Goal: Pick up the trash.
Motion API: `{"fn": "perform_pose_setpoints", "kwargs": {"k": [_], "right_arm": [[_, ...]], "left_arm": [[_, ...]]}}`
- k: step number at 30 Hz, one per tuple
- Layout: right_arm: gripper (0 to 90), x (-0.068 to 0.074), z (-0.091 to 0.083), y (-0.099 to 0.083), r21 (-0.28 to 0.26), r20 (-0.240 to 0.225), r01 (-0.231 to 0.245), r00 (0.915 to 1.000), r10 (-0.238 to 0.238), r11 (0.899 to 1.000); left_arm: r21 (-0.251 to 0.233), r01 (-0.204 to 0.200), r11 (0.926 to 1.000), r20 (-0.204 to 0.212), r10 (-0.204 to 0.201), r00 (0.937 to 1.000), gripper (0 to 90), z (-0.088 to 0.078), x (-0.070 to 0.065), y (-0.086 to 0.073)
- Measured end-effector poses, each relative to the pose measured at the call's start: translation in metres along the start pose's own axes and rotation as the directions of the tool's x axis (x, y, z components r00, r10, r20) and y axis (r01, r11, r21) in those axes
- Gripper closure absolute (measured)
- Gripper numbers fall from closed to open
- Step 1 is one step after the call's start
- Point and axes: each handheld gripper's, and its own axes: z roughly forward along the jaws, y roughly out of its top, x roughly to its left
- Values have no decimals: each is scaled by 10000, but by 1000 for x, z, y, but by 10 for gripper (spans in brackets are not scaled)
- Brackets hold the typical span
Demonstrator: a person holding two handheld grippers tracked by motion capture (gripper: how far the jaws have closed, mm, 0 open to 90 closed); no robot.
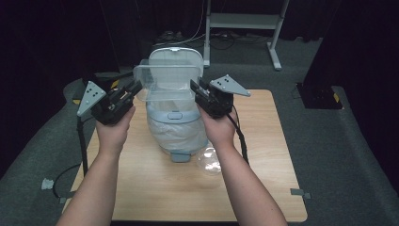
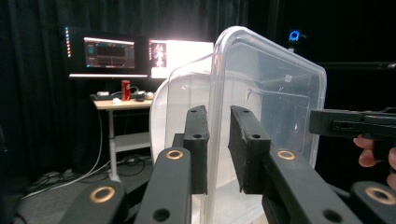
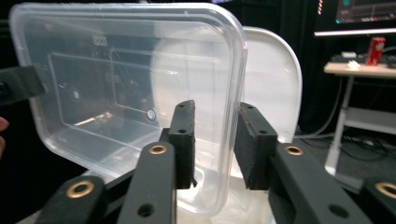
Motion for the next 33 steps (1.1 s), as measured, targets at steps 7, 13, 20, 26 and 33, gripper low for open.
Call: {"fn": "perform_pose_setpoints", "kwargs": {"k": [7,13,20,26,33], "right_arm": [[535,-15,-16,-2,330,428,-200,9989,186,9993],[533,-12,-39,-9,222,234,324,9992,-329,9992],[529,-13,-62,-41,683,350,728,9965,-753,9950],[515,-22,-83,-77,1172,530,679,9958,-745,9908],[489,-27,-97,-122,2137,740,622,9941,-796,9749]], "left_arm": [[0,520,9986,24,-520,9986,555,-8,-1,-5],[334,298,9990,-46,-297,9995,529,-16,-5,-20],[996,55,9950,-454,-10,9990,517,-38,-4,-50],[1827,98,9831,-610,14,9981,472,-59,-4,-87],[2856,527,9569,-690,-343,9970,402,-80,-16,-141]]}}
